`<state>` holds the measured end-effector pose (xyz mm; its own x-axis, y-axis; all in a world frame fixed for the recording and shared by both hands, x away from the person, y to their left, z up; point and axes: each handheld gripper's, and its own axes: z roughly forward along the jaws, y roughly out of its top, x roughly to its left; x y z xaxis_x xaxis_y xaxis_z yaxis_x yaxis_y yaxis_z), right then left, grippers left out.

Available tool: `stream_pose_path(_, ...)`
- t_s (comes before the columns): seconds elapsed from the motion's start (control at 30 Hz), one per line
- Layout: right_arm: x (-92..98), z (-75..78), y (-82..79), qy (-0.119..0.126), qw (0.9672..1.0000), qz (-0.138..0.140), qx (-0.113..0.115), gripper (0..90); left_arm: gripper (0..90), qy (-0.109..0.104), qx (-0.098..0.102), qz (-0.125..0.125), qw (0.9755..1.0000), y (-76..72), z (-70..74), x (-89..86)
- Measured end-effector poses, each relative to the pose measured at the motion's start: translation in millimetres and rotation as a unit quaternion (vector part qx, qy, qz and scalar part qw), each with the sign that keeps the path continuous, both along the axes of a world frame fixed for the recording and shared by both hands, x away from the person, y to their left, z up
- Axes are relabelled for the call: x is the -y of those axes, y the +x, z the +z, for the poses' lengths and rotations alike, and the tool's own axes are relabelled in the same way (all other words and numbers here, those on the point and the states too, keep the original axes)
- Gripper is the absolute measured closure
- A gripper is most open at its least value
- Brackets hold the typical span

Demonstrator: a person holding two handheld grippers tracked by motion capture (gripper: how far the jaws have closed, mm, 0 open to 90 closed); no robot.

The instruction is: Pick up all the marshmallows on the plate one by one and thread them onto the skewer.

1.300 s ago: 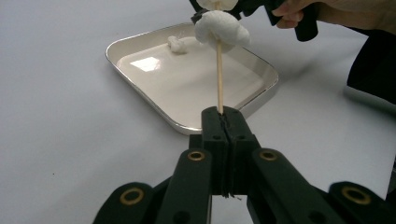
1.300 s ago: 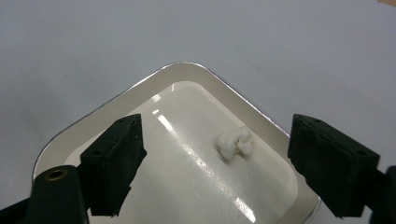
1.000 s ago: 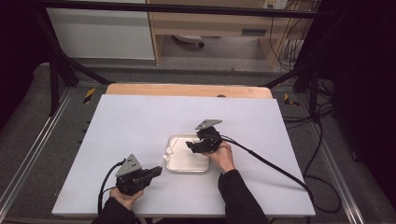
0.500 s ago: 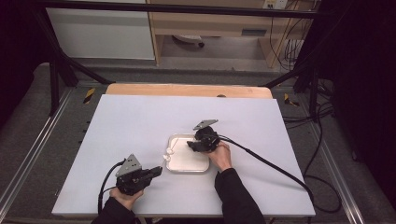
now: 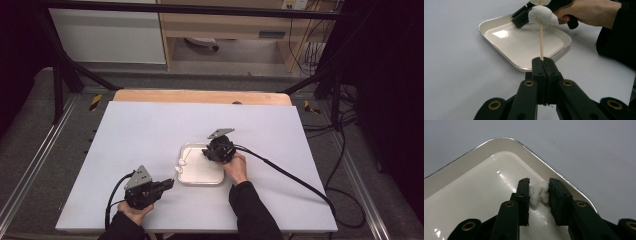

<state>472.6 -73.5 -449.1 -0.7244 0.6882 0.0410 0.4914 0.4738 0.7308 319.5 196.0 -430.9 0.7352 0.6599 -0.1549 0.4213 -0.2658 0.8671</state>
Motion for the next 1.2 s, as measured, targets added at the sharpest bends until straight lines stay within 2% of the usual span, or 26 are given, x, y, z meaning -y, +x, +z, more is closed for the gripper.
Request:
stream_pose_path(0.13, 2.6, 6.7, -4.7, 0.011, 0.9999, 0.007, 0.000, 71.9, 88.4, 0.002, 0.001, 0.000, 1.0000, -0.3, 0.0, 0.3)
stream_pose_path(0.3, 12.9, 22.7, -12.3, 0.050, 0.9986, 0.014, -0.008, 72.1, 88.4, 0.001, 0.001, -0.003, 1.0000, -0.8, 0.1, 1.7)
stream_pose_path(0.47, 24.1, 42.2, -27.6, 0.089, 0.9953, 0.037, -0.010, 72.2, 88.4, 0.002, 0.003, -0.007, 1.0000, -1.8, 0.1, 3.5)
stream_pose_path(0.6, 33.4, 58.5, -41.7, 0.124, 0.9907, 0.056, -0.001, 72.0, 88.4, 0.004, 0.004, -0.009, 0.9999, -2.7, -0.1, 5.0)
stream_pose_path(0.67, 37.8, 66.1, -47.6, 0.140, 0.9879, 0.065, -0.003, 71.8, 88.4, 0.004, 0.005, -0.010, 0.9999, -3.1, -0.1, 5.7)
stream_pose_path(0.87, 47.3, 84.4, -60.9, 0.174, 0.9810, 0.084, -0.002, 71.6, 88.4, 0.006, 0.011, -0.016, 0.9998, -5.4, 0.8, 7.9)
stream_pose_path(1.07, 50.1, 92.9, -65.8, 0.214, 0.9721, 0.096, -0.013, 72.1, 88.4, 0.008, 0.013, -0.022, 0.9996, -6.5, 0.9, 10.0)
stream_pose_path(1.2, 49.3, 94.8, -65.3, 0.229, 0.9680, 0.100, -0.020, 72.3, 88.4, 0.008, 0.015, -0.028, 0.9995, -7.7, 1.0, 11.9)
